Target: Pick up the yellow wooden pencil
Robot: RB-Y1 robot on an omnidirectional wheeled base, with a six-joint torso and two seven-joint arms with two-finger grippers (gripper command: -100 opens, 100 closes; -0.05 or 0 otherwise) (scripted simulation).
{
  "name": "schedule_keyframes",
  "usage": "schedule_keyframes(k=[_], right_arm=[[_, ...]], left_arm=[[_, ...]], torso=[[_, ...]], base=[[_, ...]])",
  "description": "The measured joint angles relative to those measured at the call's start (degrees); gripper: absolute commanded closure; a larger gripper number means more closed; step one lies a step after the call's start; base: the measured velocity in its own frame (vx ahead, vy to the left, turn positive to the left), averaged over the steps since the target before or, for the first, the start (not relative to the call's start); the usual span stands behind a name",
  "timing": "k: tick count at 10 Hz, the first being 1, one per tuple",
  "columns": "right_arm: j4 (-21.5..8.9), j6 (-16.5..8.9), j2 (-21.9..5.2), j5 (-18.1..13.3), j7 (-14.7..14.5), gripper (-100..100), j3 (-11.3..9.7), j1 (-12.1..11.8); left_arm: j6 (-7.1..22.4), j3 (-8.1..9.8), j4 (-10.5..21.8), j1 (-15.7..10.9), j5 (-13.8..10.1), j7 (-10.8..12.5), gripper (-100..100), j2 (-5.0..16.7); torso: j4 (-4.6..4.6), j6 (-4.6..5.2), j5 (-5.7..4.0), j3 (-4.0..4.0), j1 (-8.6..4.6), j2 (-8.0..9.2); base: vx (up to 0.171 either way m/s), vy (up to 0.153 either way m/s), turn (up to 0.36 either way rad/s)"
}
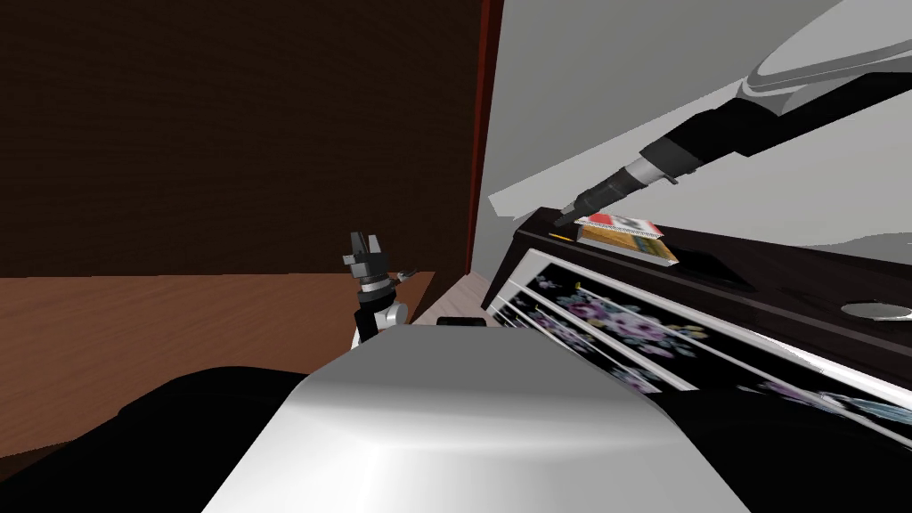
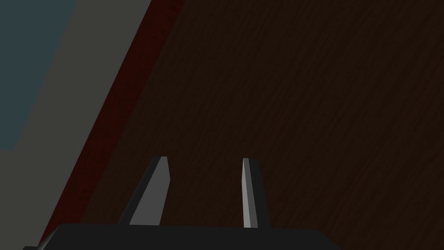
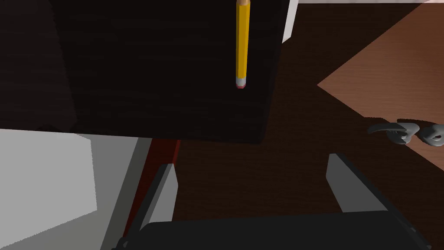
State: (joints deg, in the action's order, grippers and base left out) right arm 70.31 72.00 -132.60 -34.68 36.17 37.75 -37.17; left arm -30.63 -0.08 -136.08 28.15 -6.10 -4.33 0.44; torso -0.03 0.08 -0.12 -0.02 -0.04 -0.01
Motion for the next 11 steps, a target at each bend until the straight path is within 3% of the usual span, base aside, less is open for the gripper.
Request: schedule_keyframes(k=[5,8,11], right_arm=[[-1.94,2.77,-0.02,3.75,3.59,-100,2.53,3.14],[-1.13,3.62,-0.01,5.83,7.01,-100,3.73,4.91],[-2.99,6.67,-1.09,8.46,9.15,-100,5.05,5.72]], left_arm=[[0.0,0.0,0.0,0.0,0.0,0.0,0,0.0],[0.0,0.0,0.0,0.0,0.0,0.0,0,0.0],[0.0,0.0,0.0,0.0,0.0,0.0,0,0.0]], torso=[[-0.01,-0.01,-0.01,-0.02,-0.03,-0.03],[-0.03,-0.01,-0.01,-0.05,-0.03,-0.07],[-0.03,-0.01,-0.02,-0.04,-0.04,-0.06]], base=[[0.038,-0.024,-0.062],[0.051,-0.026,-0.077],[0.045,-0.029,-0.073]])
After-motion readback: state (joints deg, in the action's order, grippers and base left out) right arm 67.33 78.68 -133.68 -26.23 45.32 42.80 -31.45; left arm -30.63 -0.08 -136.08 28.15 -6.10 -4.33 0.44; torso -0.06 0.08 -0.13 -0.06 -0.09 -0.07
